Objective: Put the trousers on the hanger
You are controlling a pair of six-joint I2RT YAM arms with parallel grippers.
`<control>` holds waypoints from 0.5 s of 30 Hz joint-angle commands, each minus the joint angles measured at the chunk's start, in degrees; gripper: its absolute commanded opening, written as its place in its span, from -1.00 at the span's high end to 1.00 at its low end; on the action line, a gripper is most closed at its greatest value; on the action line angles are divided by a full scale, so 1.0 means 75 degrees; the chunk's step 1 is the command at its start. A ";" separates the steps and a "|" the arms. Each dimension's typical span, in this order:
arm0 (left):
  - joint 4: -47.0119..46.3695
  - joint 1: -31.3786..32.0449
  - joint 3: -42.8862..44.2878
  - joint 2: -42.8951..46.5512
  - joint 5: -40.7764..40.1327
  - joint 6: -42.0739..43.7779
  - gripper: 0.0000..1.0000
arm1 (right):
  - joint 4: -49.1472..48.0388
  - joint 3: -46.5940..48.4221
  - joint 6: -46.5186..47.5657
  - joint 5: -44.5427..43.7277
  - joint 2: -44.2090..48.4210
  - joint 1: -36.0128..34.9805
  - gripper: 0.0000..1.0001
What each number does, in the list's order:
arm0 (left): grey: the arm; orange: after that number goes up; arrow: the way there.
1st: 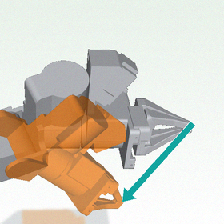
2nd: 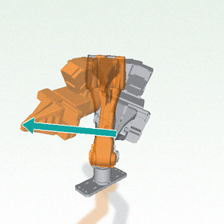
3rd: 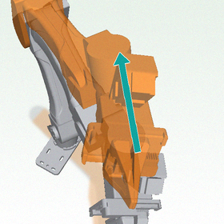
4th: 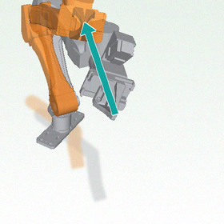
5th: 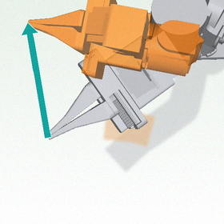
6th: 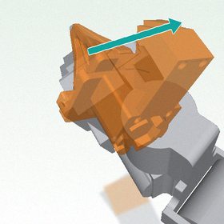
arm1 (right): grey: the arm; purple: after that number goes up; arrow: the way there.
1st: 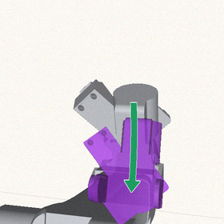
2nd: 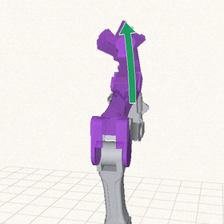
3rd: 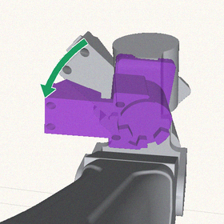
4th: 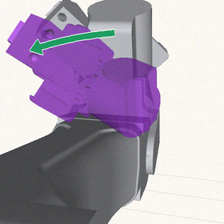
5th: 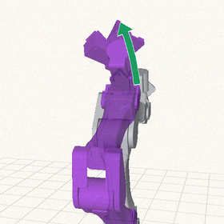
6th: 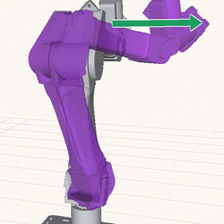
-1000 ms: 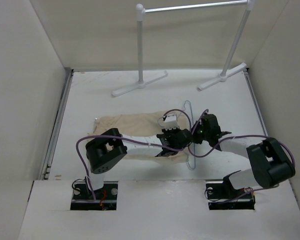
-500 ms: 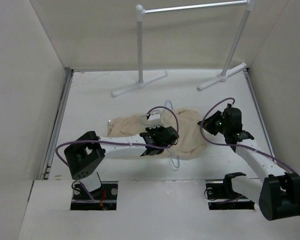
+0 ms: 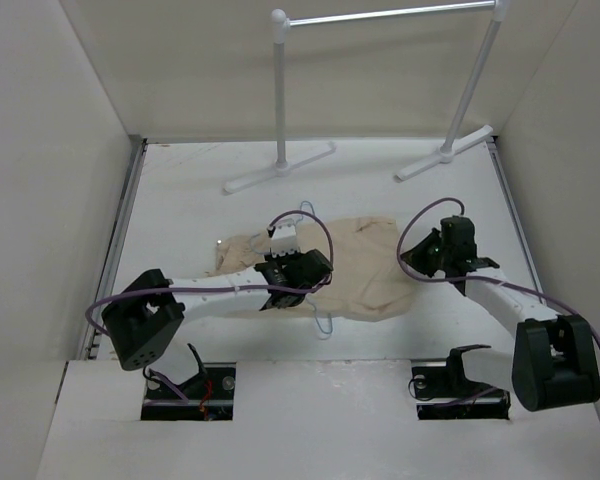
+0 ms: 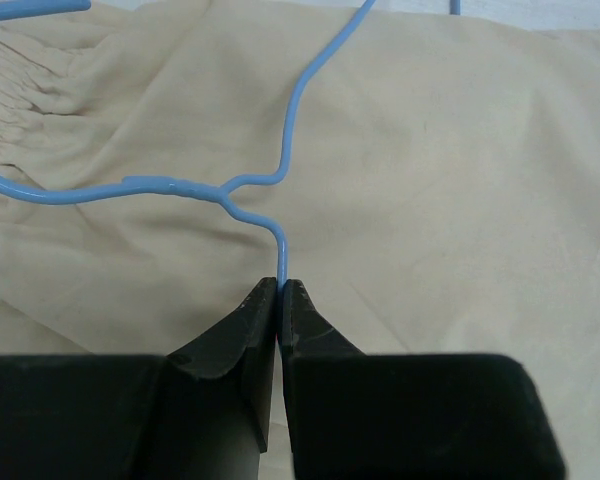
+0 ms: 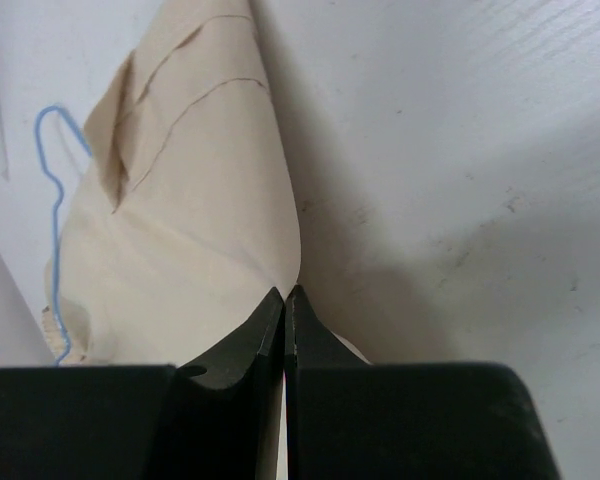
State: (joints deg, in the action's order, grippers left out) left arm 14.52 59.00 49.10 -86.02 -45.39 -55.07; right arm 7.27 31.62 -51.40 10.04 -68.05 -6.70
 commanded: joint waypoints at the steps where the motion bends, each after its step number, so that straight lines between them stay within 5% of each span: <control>1: 0.0290 -0.0162 0.0133 0.0289 -0.0417 0.0556 1.00 | -0.0371 0.0109 0.0103 -0.0413 -0.0184 0.0044 0.86; 11: -0.0295 -0.0244 0.0612 0.0840 -0.0370 0.1939 0.99 | -0.0336 0.0191 0.0021 -0.0554 -0.0290 -0.0038 0.71; 15: -0.0378 -0.0221 0.0952 0.0957 -0.0230 0.2162 0.99 | -0.0289 0.0191 -0.0003 -0.0496 -0.0115 -0.0096 0.32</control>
State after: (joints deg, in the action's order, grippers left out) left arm 13.34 57.12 52.60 -82.00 -45.74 -42.19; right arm 6.96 31.62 -51.40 7.35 -70.78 -6.85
